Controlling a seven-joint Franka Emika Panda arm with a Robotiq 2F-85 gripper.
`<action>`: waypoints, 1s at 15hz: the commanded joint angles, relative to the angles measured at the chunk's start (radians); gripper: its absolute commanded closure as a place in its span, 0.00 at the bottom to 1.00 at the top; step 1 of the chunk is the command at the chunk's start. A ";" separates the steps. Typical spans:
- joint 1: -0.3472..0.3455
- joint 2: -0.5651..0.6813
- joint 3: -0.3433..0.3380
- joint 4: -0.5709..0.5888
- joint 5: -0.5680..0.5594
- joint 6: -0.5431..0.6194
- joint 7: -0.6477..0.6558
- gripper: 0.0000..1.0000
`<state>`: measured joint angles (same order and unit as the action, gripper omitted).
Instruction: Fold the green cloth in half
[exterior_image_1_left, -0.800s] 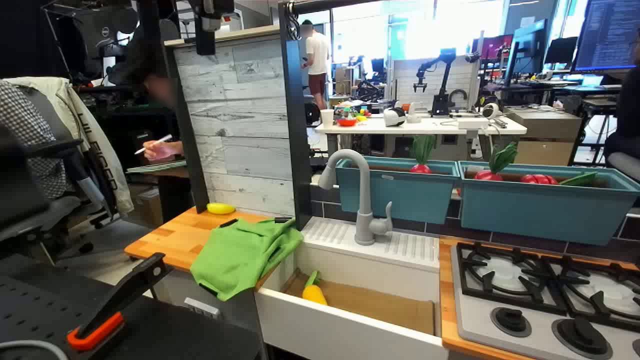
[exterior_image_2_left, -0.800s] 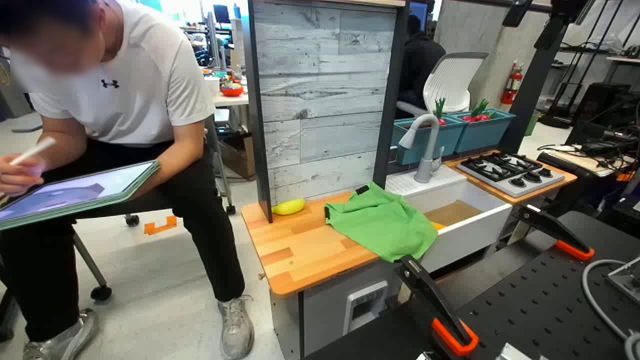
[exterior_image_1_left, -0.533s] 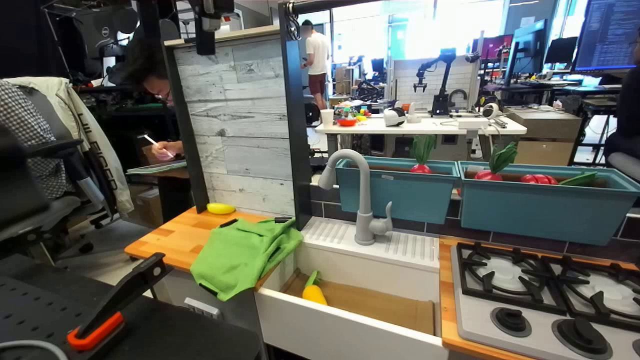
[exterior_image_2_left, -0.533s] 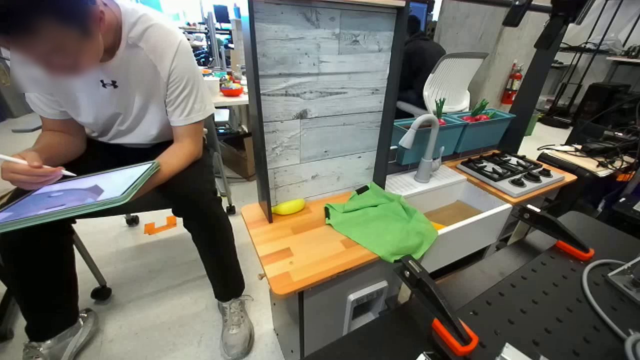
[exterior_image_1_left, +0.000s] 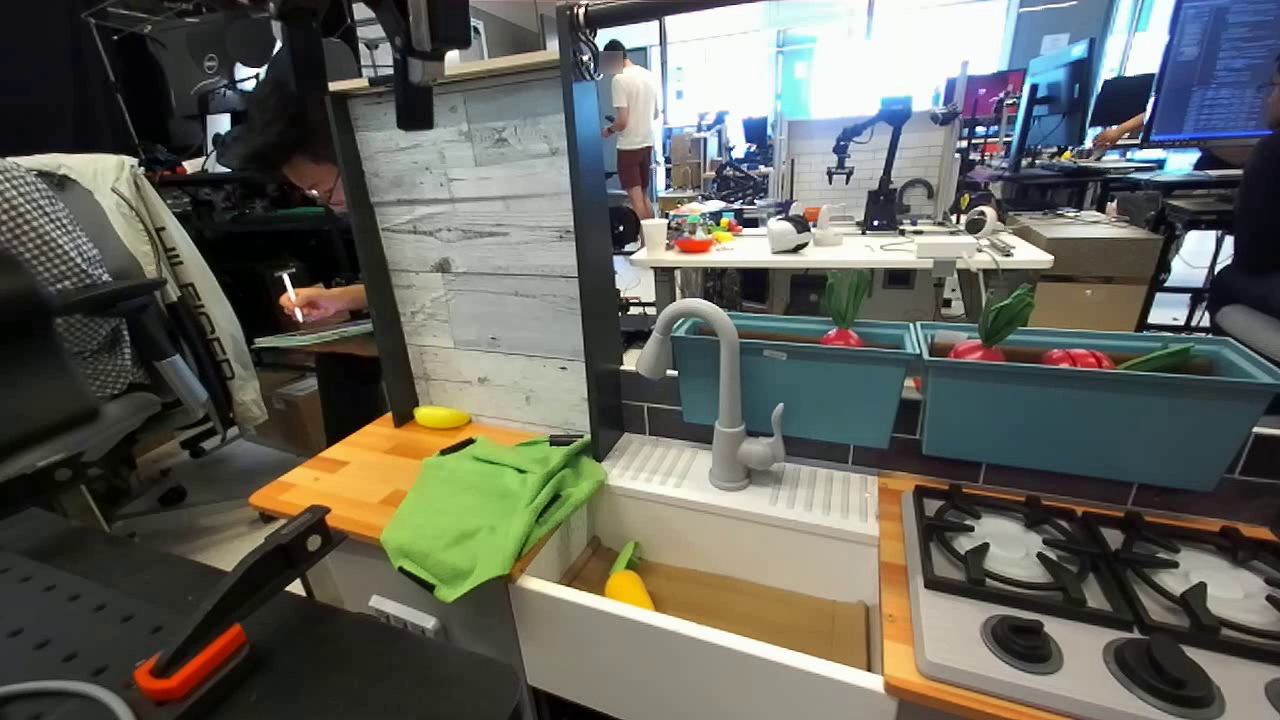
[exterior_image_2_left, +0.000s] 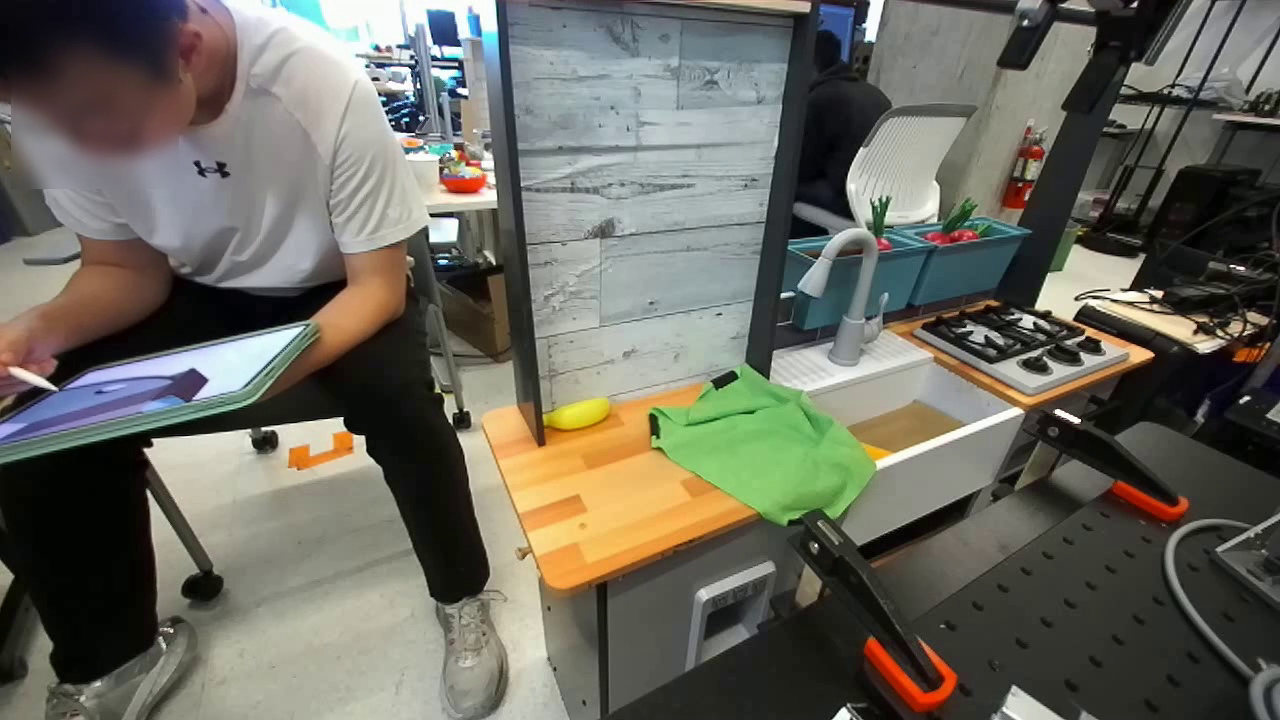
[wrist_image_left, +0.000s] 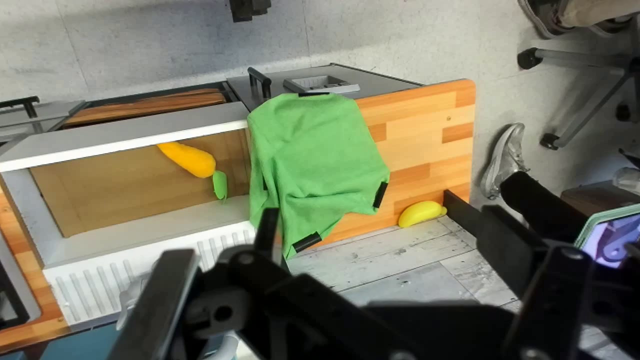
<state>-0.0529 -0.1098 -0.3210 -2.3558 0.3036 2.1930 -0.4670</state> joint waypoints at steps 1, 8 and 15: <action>-0.025 0.109 0.054 0.035 0.052 0.060 0.006 0.00; -0.030 0.359 0.195 0.097 0.098 0.252 0.038 0.00; -0.062 0.639 0.340 0.246 0.073 0.382 0.093 0.00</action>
<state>-0.0792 0.4149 -0.0437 -2.1960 0.3795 2.5191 -0.3947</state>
